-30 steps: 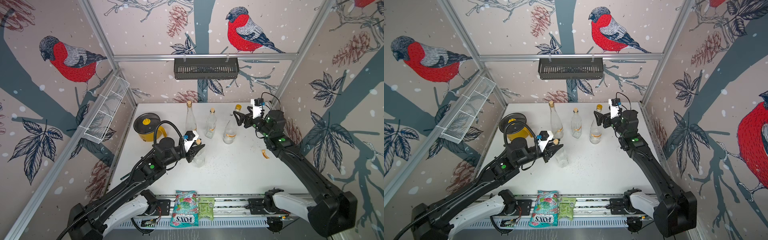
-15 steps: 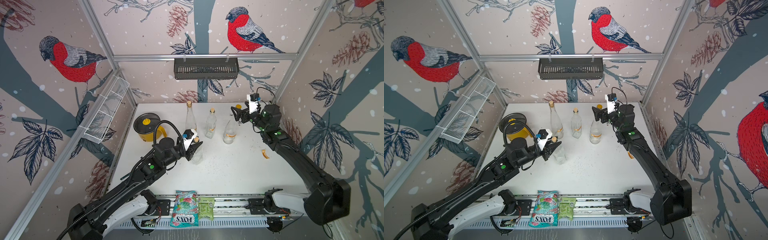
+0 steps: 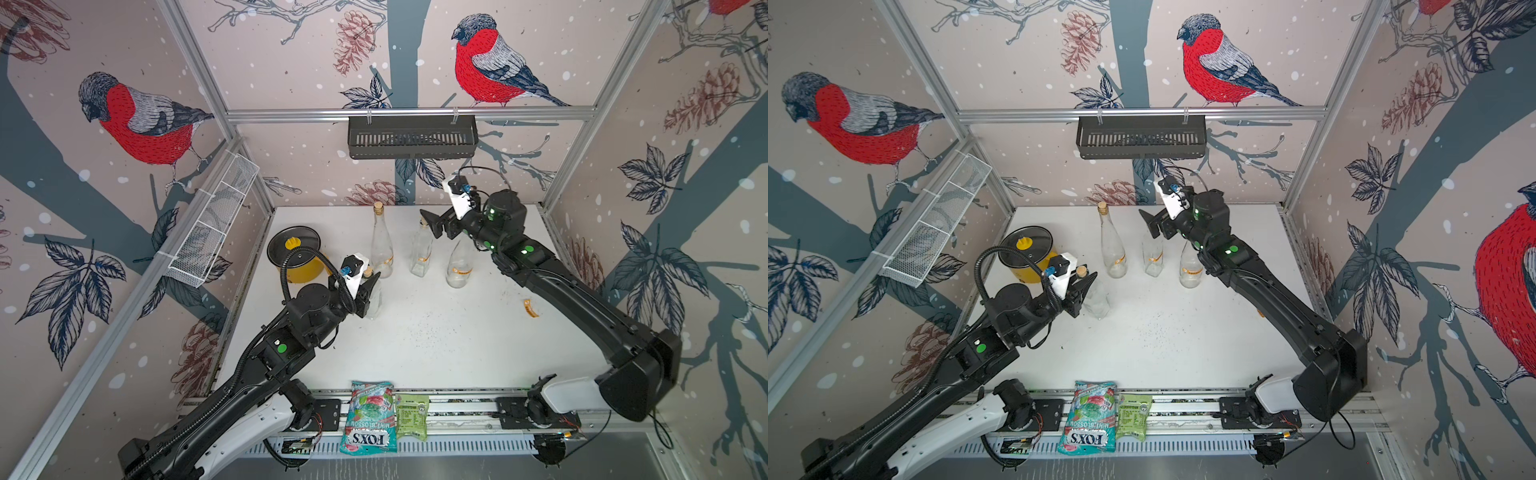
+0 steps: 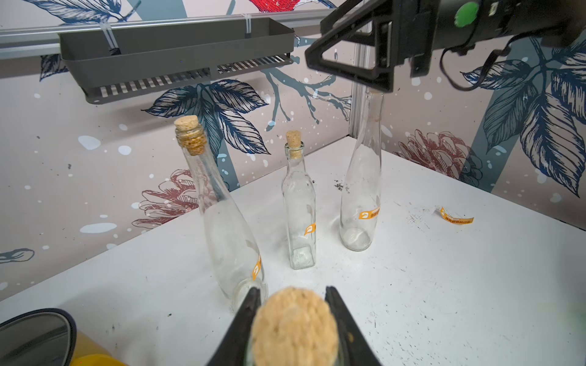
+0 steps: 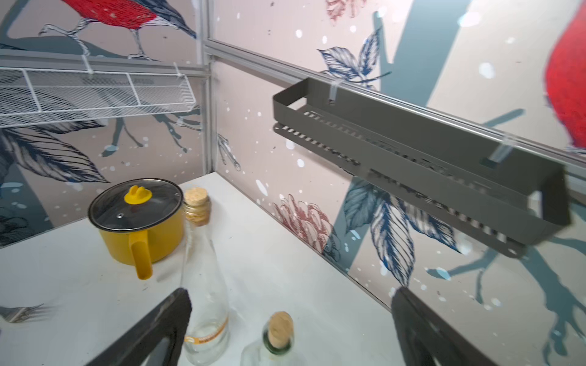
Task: Remove the label from the bottle
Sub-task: Pick up the bottle from the center of the board.
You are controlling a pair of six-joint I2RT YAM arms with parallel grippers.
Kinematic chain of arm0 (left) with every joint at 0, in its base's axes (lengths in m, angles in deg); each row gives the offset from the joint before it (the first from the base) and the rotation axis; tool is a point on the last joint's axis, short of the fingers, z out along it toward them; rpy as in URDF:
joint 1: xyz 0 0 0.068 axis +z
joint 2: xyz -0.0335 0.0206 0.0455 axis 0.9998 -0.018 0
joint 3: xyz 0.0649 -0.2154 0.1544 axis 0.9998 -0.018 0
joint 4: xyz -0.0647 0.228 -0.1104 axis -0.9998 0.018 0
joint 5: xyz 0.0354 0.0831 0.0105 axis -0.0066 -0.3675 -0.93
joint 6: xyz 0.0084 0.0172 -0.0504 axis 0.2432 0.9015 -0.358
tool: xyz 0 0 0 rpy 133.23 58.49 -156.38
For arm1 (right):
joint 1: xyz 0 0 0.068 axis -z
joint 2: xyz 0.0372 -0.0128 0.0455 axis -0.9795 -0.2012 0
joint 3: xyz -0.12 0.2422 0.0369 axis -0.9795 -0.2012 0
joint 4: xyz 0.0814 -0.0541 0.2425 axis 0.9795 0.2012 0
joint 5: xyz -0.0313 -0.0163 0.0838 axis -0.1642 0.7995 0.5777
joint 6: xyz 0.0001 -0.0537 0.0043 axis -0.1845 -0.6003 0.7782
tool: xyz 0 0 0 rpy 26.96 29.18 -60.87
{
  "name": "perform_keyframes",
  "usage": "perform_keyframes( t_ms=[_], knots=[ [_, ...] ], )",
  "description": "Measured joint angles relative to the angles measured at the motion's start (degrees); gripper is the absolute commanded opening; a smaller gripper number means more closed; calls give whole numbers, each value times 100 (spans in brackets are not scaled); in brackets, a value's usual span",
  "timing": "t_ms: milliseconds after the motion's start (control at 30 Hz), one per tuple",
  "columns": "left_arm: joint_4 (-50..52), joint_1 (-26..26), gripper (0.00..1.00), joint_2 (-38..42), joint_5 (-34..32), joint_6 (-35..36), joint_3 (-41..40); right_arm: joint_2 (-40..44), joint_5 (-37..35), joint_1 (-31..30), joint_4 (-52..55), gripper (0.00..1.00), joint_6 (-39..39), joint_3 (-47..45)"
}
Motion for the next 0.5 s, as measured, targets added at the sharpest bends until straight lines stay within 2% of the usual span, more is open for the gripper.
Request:
perform_keyframes(
  t_ms=[233,500],
  knots=[
    [442,63,0,472,129,48,2,-1250,103,-586,-11,99,-7,960],
    [599,85,0,802,197,74,-20,-2157,33,-754,-122,97,164,1635]
  ],
)
